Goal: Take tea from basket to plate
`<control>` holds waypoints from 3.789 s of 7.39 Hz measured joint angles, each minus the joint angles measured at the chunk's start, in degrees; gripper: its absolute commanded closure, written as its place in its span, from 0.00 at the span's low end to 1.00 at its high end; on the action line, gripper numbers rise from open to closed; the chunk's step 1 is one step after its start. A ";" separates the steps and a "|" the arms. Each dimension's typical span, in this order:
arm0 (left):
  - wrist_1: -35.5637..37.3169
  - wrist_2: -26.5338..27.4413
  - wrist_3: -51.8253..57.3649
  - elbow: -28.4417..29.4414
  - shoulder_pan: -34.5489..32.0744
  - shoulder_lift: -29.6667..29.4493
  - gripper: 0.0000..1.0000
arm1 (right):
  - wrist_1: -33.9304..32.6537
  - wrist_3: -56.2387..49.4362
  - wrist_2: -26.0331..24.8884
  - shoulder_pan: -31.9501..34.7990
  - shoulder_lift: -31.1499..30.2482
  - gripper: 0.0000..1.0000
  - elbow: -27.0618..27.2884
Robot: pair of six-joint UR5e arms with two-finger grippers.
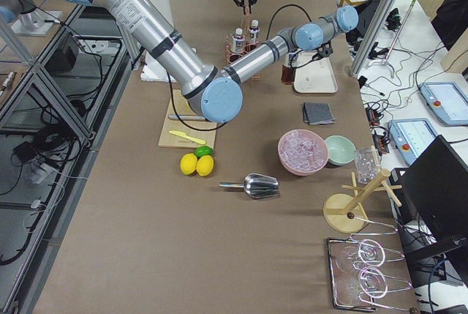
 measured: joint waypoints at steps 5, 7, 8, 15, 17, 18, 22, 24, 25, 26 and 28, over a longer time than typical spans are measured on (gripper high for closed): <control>2.25 -0.50 2.05 -0.82 -5.83 0.83 1.00 | 1.95 -9.19 -0.07 2.36 5.56 1.00 -10.22; 5.11 -0.94 4.79 -2.46 -9.61 2.85 1.00 | 2.07 -15.55 0.02 2.80 6.78 1.00 -11.52; 6.11 -2.01 5.63 -3.55 -11.41 4.89 1.00 | 2.16 -17.15 0.07 2.97 7.34 1.00 -11.73; 7.56 -10.85 35.75 -8.80 -38.49 28.60 1.00 | 13.73 -29.61 -7.65 2.69 9.40 1.00 -12.08; 4.99 -13.50 46.03 -1.59 -44.56 30.05 1.00 | 15.27 -29.89 -9.09 2.54 9.63 1.00 -12.12; 2.92 -14.49 51.28 3.00 -47.12 30.10 1.00 | 16.49 -30.07 -10.34 2.51 9.66 1.00 -12.17; -6.64 -15.66 63.50 18.73 -52.72 28.76 1.00 | 21.19 -31.47 -16.13 2.42 9.74 1.00 -12.21; -10.58 -17.39 64.59 25.59 -53.49 26.92 1.00 | 22.71 -32.57 -18.98 2.33 9.75 1.00 -12.14; -11.59 -17.91 64.71 27.57 -53.67 26.41 1.00 | 23.73 -32.96 -20.75 2.07 9.77 1.00 -12.14; -12.00 -18.13 64.76 28.45 -53.74 26.20 1.00 | 24.43 -33.17 -22.20 1.82 9.77 1.00 -12.13; -12.19 -18.19 64.90 28.75 -53.78 26.05 1.00 | 26.23 -33.34 -24.69 1.66 9.74 1.00 -12.16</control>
